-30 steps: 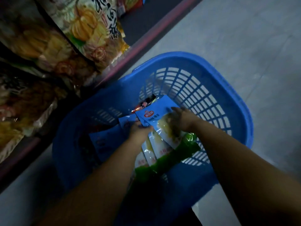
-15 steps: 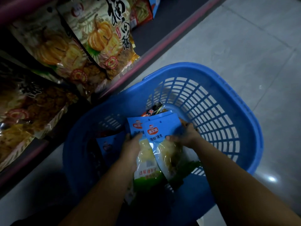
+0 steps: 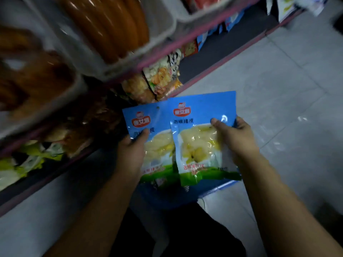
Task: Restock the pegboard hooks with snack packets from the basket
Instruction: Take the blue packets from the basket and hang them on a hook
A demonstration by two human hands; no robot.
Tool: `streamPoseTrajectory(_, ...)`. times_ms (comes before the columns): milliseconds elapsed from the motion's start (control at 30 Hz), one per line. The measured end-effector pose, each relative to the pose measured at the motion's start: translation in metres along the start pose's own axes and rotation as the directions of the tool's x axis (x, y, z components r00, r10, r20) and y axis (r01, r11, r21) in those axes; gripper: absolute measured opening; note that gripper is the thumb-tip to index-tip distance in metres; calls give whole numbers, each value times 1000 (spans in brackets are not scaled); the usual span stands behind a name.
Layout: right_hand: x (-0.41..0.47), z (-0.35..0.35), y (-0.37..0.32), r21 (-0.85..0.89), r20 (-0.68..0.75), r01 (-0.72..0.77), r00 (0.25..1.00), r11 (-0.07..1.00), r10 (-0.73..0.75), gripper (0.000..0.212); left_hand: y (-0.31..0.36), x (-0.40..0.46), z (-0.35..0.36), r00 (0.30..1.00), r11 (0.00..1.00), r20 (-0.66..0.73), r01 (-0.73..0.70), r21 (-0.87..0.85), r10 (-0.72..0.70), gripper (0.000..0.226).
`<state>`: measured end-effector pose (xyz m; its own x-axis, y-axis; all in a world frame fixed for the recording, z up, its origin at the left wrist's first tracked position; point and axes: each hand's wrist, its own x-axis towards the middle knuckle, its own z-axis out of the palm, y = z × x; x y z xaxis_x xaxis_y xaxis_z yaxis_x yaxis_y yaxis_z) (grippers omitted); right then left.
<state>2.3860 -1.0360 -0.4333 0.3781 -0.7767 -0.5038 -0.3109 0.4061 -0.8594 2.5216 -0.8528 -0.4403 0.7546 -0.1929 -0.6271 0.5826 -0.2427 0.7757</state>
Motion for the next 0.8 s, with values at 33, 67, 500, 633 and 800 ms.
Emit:
streamPoseTrajectory(33,-25,1,-32,26,0,13,1000,1000,-13,24,32,-27,-12,1000,1000,6,-20,-22,20,12)
streamPoseTrajectory(67,-51,2,-65,44,17,24,1000,999,-25,20,65,-54,-24,999,998,12,-36,-57,37,13)
streamPoseTrajectory(500,-356,147,-402,178,574,237,763,955,-297,18,414,-337,-246,771,732,-457,-606,-312,444,17)
streamPoseTrajectory(633,-428,214,-453,286,703,366,547,885,-454,18,457,-383,-325,650,586,-528,-747,-314,547,21)
streamPoseTrajectory(800,-515,284,-490,390,704,560,331,731,-628,13,498,-431,-429,520,420,-505,-854,-306,689,14)
